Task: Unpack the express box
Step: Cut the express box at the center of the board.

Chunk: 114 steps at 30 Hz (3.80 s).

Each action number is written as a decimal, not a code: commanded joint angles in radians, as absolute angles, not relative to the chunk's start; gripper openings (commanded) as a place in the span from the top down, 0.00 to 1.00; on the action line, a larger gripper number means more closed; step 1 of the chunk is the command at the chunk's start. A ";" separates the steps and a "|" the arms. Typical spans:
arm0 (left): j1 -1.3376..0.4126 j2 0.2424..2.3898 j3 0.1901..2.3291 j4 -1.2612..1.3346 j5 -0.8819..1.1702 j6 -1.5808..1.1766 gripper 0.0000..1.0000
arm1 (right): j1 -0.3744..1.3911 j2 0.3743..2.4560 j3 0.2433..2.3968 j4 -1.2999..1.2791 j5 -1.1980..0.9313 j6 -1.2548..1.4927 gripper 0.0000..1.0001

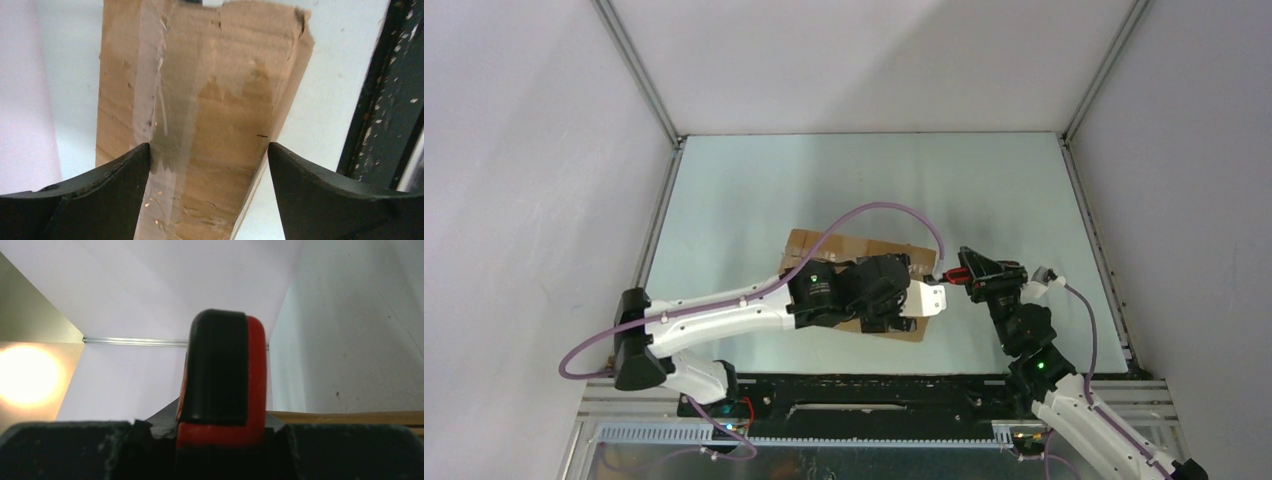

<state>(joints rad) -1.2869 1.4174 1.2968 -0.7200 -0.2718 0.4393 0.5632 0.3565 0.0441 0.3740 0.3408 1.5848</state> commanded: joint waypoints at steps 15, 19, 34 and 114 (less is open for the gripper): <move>-1.295 1.602 1.619 -0.903 -0.226 0.262 0.10 | 0.589 0.466 0.066 0.553 0.467 1.567 1.00; -1.289 1.585 1.570 -0.898 -0.266 0.277 0.05 | 0.588 0.398 0.076 0.480 0.455 1.564 1.00; -1.277 1.580 1.553 -0.877 -0.140 0.296 0.09 | 0.534 0.374 0.036 0.455 0.404 1.574 1.00; -0.627 0.896 0.971 -0.660 0.030 -0.703 0.00 | 0.561 0.364 0.005 0.470 0.552 1.716 1.00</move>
